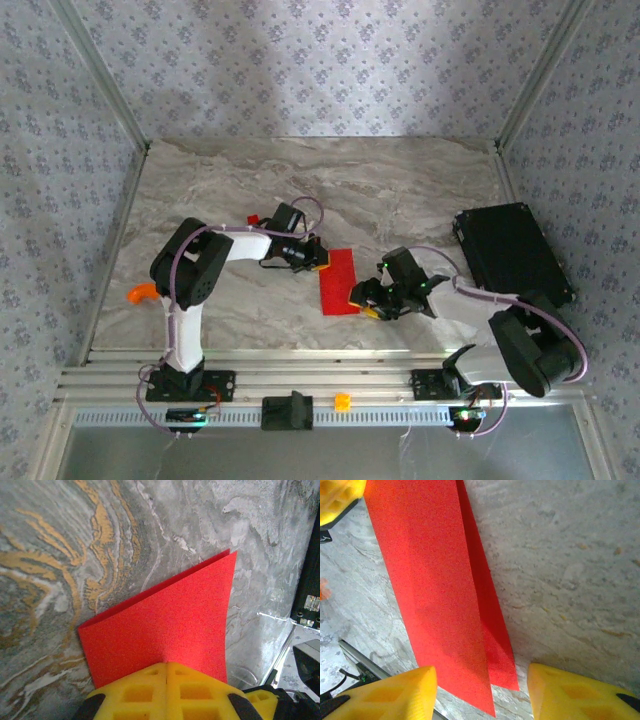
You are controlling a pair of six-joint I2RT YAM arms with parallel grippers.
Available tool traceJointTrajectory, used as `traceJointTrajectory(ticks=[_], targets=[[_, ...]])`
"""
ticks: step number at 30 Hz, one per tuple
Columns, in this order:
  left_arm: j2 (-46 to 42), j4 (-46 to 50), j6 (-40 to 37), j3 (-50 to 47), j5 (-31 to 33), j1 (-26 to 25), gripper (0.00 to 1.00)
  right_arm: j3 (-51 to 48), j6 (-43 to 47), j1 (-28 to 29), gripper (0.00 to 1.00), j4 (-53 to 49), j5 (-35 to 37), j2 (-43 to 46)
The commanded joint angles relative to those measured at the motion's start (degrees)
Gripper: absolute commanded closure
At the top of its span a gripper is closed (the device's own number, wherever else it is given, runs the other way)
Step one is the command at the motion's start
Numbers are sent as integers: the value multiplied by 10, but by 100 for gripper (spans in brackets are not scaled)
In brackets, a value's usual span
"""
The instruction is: Fold a paper plane with a square sheet of paper (pick it up from the middle)
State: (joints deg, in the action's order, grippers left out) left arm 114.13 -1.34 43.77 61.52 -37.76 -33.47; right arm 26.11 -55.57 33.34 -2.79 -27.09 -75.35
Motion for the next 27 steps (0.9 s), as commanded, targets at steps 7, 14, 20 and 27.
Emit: traceJointTrajectory(ticks=[7,14,20,27], targets=[[7,38,-5,-2,15,2,99,7,6,8,47,-11,-1,16],[6,38,-5,-2,15,0,99,9,-22,9,55,71,-17,-6],[6,37,-4,-1,13,-1,99,6,-25,-8,57,122,-38,-29],[7,36,-2,1,15,-4,99,12,-4,-54,64,195,-90,-85]])
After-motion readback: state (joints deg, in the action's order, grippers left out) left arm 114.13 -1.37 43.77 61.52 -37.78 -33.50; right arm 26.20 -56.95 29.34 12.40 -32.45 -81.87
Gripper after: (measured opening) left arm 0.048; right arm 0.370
